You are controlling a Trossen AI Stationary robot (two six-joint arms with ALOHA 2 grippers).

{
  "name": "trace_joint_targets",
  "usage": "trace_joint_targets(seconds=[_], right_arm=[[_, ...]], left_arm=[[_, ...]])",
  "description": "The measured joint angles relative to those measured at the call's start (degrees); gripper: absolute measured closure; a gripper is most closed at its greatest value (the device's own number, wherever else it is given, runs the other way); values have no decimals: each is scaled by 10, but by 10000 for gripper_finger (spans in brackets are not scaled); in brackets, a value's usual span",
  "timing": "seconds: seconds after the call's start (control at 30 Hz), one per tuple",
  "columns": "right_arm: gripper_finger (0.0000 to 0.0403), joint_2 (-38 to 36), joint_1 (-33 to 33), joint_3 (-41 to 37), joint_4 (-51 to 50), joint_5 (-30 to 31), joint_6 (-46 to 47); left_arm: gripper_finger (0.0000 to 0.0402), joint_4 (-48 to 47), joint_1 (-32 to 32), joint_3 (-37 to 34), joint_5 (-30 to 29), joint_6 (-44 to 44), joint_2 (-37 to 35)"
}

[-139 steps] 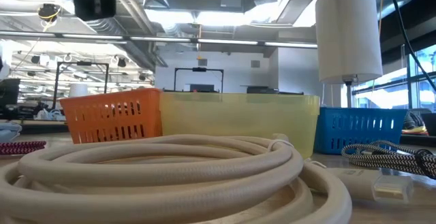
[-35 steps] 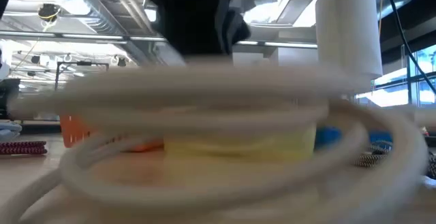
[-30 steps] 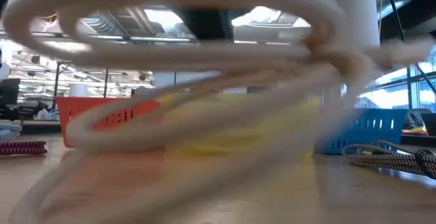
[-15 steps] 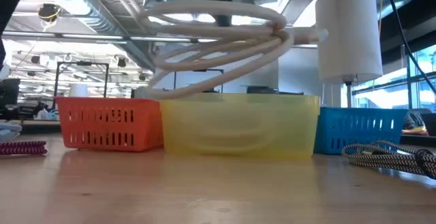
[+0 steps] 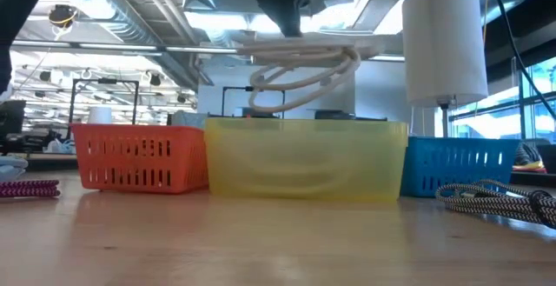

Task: Pick & Place USB Port
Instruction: Put the white usb cable into the yellow bin

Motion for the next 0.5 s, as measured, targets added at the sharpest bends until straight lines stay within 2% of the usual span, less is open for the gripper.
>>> trace_joint_targets(seconds=[0.3, 0.5], right_arm=[[173, 0, 0, 0, 0, 0, 7], [173, 0, 0, 0, 0, 1, 9]], left_arm=[[398, 24, 53, -6, 32, 36, 16], [398, 63, 74, -58, 69, 41, 25]])
